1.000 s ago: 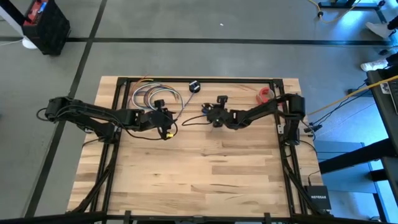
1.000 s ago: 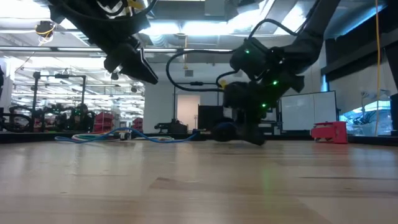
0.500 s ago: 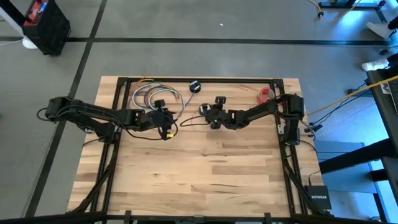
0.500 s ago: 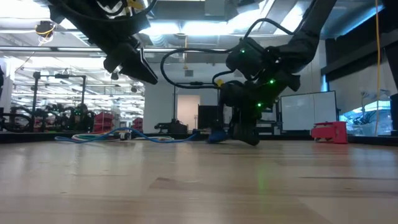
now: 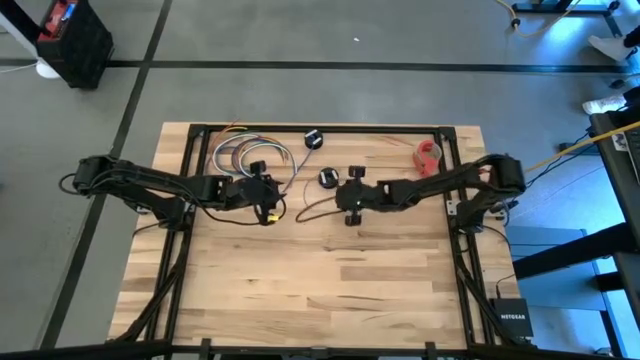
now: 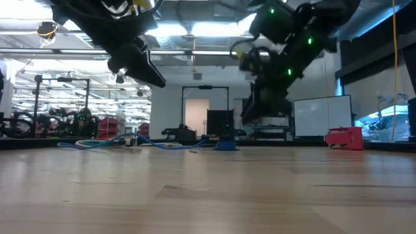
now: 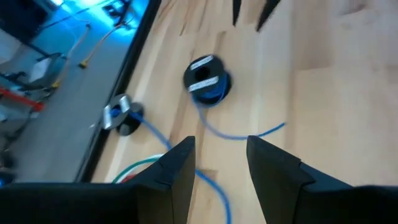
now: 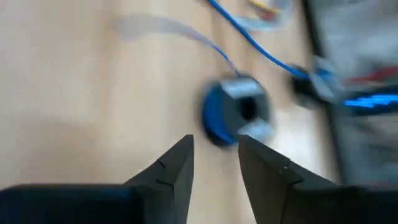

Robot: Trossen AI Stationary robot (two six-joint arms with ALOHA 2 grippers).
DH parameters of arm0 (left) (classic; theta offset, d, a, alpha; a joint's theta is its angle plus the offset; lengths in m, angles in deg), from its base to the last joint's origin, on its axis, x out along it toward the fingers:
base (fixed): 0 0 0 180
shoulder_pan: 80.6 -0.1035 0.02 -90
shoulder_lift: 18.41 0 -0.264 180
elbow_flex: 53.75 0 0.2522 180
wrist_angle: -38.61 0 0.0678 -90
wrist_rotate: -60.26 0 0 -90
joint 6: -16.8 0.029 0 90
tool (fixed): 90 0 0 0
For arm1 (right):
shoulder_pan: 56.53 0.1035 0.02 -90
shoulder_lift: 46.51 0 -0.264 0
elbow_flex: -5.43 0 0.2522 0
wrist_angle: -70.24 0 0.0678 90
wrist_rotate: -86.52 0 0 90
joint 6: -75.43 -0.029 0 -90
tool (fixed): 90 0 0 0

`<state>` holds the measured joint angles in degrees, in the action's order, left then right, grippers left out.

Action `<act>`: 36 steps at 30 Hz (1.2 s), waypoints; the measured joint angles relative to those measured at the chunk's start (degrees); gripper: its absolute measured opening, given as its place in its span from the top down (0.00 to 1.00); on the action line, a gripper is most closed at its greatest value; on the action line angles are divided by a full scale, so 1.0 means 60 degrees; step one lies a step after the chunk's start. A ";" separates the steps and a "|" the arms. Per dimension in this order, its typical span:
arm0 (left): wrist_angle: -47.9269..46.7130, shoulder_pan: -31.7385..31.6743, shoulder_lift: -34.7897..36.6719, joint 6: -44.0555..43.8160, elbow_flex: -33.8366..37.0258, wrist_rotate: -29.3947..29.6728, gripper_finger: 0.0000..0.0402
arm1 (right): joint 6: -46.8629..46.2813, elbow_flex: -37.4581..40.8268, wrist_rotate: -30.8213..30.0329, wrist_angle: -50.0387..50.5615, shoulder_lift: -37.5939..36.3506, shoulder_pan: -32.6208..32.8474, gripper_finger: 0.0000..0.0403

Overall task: Coil cords
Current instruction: Return to Home Position

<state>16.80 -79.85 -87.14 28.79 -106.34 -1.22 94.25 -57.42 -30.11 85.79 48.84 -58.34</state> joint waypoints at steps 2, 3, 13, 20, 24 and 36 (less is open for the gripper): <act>0.0163 0.0000 0.0000 -0.0050 0.0008 -0.0436 0.65 | -0.0597 0.0000 0.1678 -0.0047 -0.0311 -0.0251 0.68; 0.0492 0.0000 0.0000 -0.0032 0.0109 -0.0672 0.65 | -0.0768 0.0022 0.2440 -0.0030 -0.0457 -0.0384 0.68; 0.3351 -0.1176 0.1746 0.0399 0.2330 -0.2664 0.78 | -0.2172 0.2235 0.5245 -0.1135 -0.2714 -0.1911 0.67; 0.3437 -0.2627 0.4247 -0.0377 0.3391 -0.4753 0.94 | -0.3105 0.5056 0.5303 -0.4134 -0.5514 -0.2365 0.67; 0.3434 -0.3084 0.5222 -0.0434 0.3957 -0.5415 0.99 | -0.3416 0.6307 0.5376 -0.5028 -0.6976 -0.2327 0.67; 0.3422 -0.4283 0.7712 -0.1549 0.5972 -0.6803 0.99 | -0.4316 0.8062 0.5855 -0.4461 -1.0700 -0.2330 0.74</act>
<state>37.34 -105.54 -40.87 19.49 -70.50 -42.03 68.35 -9.05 5.03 59.03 -15.35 -72.32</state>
